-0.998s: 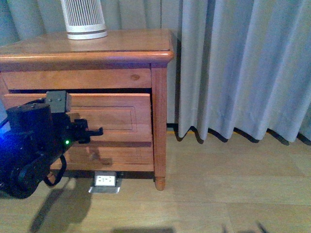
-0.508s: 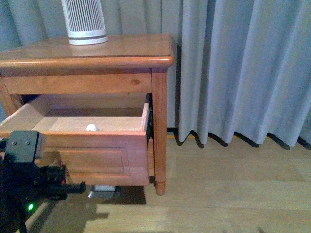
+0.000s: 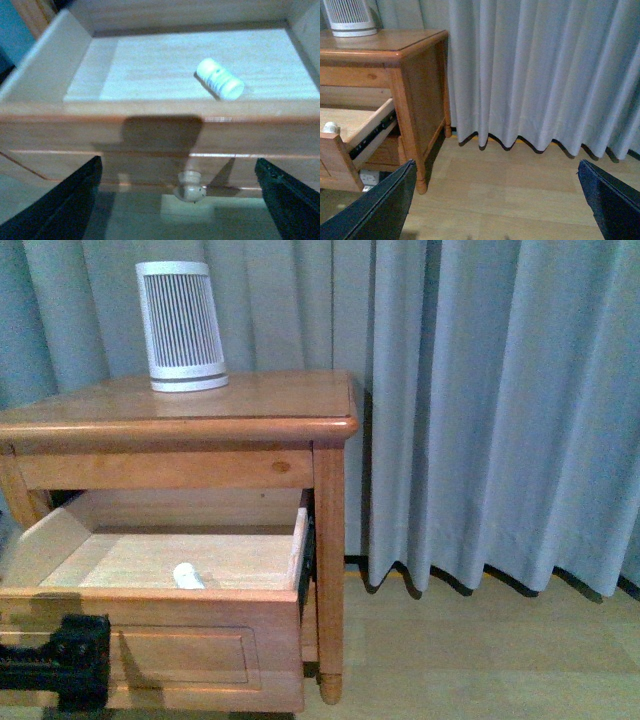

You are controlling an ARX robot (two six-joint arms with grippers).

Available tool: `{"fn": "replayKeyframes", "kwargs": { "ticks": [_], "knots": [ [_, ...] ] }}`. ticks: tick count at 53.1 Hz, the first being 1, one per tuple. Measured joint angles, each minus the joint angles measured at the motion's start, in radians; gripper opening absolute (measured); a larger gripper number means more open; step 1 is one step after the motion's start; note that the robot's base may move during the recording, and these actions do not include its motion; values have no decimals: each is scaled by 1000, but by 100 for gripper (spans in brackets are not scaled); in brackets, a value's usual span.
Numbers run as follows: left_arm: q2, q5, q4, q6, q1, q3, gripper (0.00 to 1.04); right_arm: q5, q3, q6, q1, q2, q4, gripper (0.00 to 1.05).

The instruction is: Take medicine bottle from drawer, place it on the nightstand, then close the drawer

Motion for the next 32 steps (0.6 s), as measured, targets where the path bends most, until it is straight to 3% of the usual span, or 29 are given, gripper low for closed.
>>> {"fn": "replayKeyframes", "kwargs": {
  "ticks": [9, 18, 26, 30, 32],
  "knots": [
    [-425, -7, -261, 18, -8, -40, 98, 0, 0, 0, 0, 0, 0, 98],
    [-903, -109, -566, 36, -59, -114, 98, 0, 0, 0, 0, 0, 0, 98],
    [-1243, -270, -819, 18, -172, -173, 98, 0, 0, 0, 0, 0, 0, 98],
    [-1404, -381, -916, 2, -288, -230, 97, 0, 0, 0, 0, 0, 0, 98],
    [-1487, -343, -938, -23, -312, -277, 89, 0, 0, 0, 0, 0, 0, 98]
  ]
}}
